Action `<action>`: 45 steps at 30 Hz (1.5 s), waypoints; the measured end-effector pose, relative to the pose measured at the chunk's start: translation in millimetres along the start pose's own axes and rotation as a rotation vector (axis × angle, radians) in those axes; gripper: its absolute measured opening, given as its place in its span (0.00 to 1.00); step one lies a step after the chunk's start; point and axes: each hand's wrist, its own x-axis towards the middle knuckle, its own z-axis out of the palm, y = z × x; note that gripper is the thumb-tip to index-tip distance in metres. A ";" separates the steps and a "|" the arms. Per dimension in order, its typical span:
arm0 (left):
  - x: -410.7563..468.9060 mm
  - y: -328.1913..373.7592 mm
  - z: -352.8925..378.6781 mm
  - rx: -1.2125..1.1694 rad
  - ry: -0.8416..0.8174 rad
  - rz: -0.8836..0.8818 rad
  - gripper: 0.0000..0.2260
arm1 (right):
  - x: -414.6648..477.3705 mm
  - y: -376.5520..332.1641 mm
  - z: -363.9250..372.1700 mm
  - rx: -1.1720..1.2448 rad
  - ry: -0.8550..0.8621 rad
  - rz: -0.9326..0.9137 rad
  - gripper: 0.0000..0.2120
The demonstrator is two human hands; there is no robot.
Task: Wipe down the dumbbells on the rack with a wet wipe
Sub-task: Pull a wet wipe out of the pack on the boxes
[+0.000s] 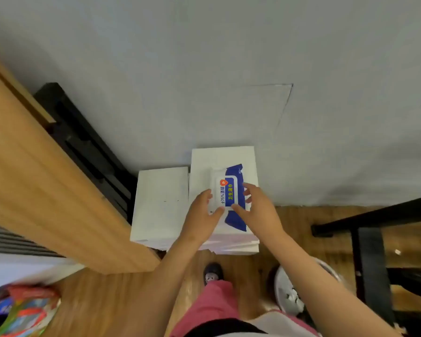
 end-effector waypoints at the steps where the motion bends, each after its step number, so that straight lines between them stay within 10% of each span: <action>1: 5.2 -1.8 -0.6 -0.038 -0.031 -0.025 0.22 | 5.2 -3.3 5.5 0.016 -0.009 0.044 0.28; 23: 18.1 -14.8 27.9 -0.179 -0.032 -0.147 0.09 | 25.0 9.4 31.8 -0.046 0.060 0.154 0.27; 34: 50.3 3.2 32.3 0.114 0.038 0.028 0.27 | 11.1 25.4 20.8 0.339 0.022 0.120 0.04; 45: 63.5 0.6 23.8 0.392 -0.063 0.233 0.30 | 49.4 41.4 -15.2 -0.272 0.039 -0.271 0.34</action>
